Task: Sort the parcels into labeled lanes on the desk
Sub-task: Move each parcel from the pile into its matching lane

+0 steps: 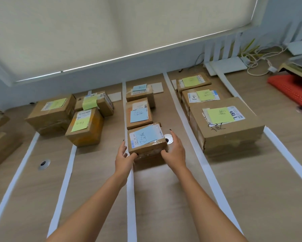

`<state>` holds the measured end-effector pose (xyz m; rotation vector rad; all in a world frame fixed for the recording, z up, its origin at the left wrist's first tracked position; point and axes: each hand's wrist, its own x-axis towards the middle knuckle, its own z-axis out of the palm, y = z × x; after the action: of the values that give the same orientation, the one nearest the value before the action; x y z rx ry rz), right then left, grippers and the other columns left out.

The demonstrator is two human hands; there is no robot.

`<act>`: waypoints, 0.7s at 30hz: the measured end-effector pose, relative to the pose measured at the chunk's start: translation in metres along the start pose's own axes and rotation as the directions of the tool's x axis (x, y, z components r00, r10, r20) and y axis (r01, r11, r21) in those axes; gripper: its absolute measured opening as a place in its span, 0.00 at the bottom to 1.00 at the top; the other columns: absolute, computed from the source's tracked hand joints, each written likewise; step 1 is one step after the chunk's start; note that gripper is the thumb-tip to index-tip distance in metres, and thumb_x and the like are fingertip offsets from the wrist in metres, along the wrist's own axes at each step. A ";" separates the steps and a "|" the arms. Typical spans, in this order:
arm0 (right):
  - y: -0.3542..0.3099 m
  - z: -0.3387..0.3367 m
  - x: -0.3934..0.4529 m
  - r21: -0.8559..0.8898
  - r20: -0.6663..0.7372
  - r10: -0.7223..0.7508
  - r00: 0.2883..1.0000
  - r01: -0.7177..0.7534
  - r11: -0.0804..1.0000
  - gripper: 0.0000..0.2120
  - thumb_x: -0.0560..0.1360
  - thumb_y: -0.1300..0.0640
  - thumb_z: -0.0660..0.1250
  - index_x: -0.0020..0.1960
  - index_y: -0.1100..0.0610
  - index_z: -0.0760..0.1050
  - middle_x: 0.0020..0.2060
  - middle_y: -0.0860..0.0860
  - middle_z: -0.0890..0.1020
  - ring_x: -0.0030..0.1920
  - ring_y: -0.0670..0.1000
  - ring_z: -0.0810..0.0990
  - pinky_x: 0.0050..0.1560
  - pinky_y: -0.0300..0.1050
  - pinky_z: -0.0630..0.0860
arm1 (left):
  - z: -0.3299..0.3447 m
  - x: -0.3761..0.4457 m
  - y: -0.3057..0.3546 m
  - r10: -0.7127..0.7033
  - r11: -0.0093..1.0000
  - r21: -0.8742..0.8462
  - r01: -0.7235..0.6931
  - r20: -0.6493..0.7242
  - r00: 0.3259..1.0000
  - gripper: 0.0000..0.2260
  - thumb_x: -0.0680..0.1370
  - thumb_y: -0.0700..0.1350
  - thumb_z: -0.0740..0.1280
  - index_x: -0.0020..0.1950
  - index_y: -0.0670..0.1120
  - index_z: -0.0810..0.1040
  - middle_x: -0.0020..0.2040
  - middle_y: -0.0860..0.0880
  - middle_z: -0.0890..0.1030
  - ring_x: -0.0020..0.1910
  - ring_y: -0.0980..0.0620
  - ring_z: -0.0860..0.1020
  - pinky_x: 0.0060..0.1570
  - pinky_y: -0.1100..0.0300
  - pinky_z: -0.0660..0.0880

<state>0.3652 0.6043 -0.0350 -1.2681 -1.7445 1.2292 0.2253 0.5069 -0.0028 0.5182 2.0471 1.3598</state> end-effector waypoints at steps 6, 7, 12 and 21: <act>-0.032 -0.008 0.011 0.026 0.048 -0.027 0.998 0.026 0.999 0.32 0.71 0.58 0.71 0.71 0.48 0.64 0.68 0.49 0.71 0.60 0.39 0.66 0.38 0.16 0.65 | -0.006 0.006 0.026 -0.001 1.000 0.002 0.001 -0.029 1.000 0.33 0.74 0.42 0.70 0.75 0.52 0.58 0.74 0.47 0.64 0.73 0.45 0.63 0.65 0.45 0.67; -0.036 -0.008 0.011 0.025 0.055 -0.017 0.998 0.016 1.000 0.32 0.71 0.58 0.71 0.71 0.48 0.64 0.68 0.49 0.72 0.59 0.39 0.66 0.35 0.17 0.66 | -0.008 0.006 0.031 -0.001 1.000 -0.003 0.000 -0.033 0.999 0.32 0.75 0.41 0.69 0.75 0.52 0.58 0.74 0.47 0.64 0.73 0.45 0.63 0.65 0.45 0.68; -0.060 -0.010 0.004 0.022 0.097 0.007 0.995 -0.009 1.000 0.30 0.70 0.59 0.72 0.69 0.49 0.67 0.64 0.50 0.75 0.53 0.39 0.71 0.34 0.22 0.71 | -0.019 0.002 0.050 0.029 0.999 0.032 -0.028 -0.033 0.999 0.32 0.74 0.39 0.70 0.74 0.52 0.59 0.74 0.47 0.65 0.73 0.45 0.63 0.64 0.48 0.69; -0.125 0.024 -0.023 -0.055 0.210 0.030 0.977 -0.019 0.998 0.33 0.71 0.56 0.72 0.72 0.47 0.62 0.67 0.51 0.70 0.64 0.46 0.69 0.51 0.32 0.75 | -0.069 -0.011 0.090 0.100 0.994 0.050 -0.100 0.003 0.995 0.31 0.73 0.40 0.70 0.73 0.52 0.61 0.73 0.47 0.66 0.71 0.46 0.65 0.64 0.51 0.68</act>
<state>0.3094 0.5631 0.0741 -1.2293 -1.9278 1.3828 0.1844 0.4886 0.1021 0.6508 2.0843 1.3680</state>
